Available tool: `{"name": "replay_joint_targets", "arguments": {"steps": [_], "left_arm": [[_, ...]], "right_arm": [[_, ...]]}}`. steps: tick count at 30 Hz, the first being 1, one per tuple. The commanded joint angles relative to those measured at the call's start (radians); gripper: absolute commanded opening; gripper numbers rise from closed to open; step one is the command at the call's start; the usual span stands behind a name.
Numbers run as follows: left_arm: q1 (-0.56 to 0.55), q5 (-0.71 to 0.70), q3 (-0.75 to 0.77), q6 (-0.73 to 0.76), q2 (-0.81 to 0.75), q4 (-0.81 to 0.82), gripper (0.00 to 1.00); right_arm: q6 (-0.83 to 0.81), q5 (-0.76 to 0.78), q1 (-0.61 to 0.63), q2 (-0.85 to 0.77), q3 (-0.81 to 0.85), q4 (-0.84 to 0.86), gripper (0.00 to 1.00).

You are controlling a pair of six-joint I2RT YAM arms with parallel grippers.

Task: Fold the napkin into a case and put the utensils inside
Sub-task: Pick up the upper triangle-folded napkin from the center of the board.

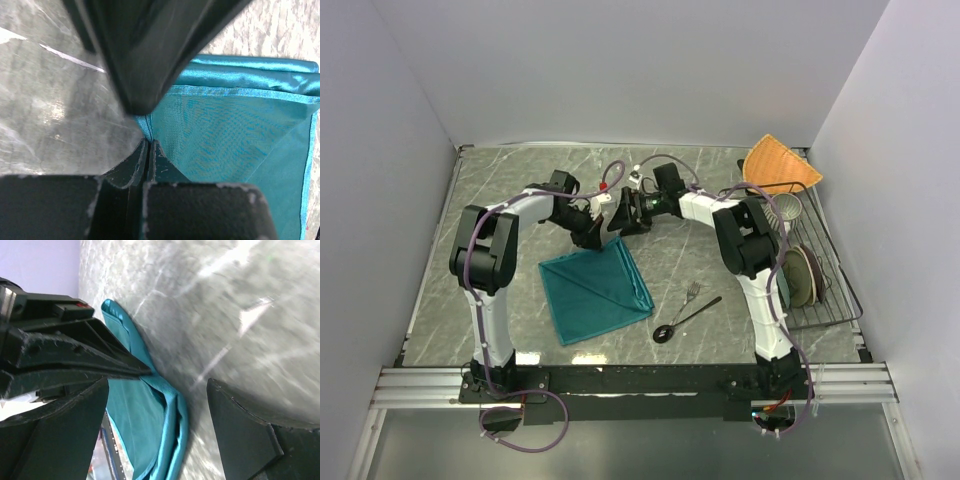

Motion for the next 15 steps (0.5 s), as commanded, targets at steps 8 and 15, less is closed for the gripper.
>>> {"name": "replay_joint_targets", "arguments": {"steps": [8,15], "left_arm": [[-0.007,0.036,-0.028,0.054,-0.074,0.049,0.01],[-0.005,0.035,-0.013,0.048,-0.054,0.047,0.01]], "right_arm": [[-0.109,-0.022,0.023,0.012,-0.013,-0.034,0.82],[-0.172,-0.051,0.032,-0.028,-0.047,-0.065,0.67]]}}
